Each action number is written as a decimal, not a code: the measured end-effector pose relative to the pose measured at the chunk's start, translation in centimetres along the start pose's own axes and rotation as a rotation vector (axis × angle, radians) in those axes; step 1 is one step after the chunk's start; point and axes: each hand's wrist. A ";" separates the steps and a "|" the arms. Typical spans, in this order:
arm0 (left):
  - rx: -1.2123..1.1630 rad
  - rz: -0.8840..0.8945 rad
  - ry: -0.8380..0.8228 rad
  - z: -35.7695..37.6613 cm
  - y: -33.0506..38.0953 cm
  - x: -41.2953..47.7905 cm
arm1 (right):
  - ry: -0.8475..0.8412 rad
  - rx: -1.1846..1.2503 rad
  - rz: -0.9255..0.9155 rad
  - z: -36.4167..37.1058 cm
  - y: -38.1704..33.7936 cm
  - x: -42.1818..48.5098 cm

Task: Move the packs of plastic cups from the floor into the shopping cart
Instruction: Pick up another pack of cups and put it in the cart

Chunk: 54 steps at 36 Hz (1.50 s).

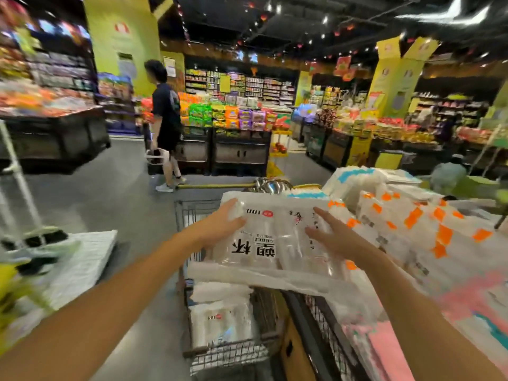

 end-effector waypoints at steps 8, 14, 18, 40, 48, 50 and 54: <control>-0.060 -0.095 0.121 -2.2 -4.3 5.1 | -0.110 -0.040 -0.080 2.1 -0.4 11.0; -0.117 -0.106 0.140 -3.7 -8.7 10.1 | -0.159 -0.112 -0.126 5.0 -0.7 18.5; -0.143 -0.118 0.147 -4.3 -12.5 14.4 | -0.164 -0.142 -0.120 7.3 -0.3 23.9; -0.242 -0.407 0.135 15.7 -39.6 25.5 | -0.454 -0.008 0.029 33.6 23.4 39.2; -0.316 -0.523 0.131 24.5 -44.6 22.4 | -0.486 0.013 0.159 39.7 29.4 34.7; -0.287 -0.551 0.160 25.9 -44.7 21.8 | -0.487 0.022 0.190 40.9 30.3 34.2; -0.257 -0.653 0.055 28.2 -45.5 20.1 | -0.504 0.078 0.173 42.3 31.8 32.2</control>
Point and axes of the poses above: each hand's wrist, its own x-axis towards the middle knuckle, its own z-axis out of the palm, y = z × x, and after that the axes turned 6 degrees about -y, right-handed
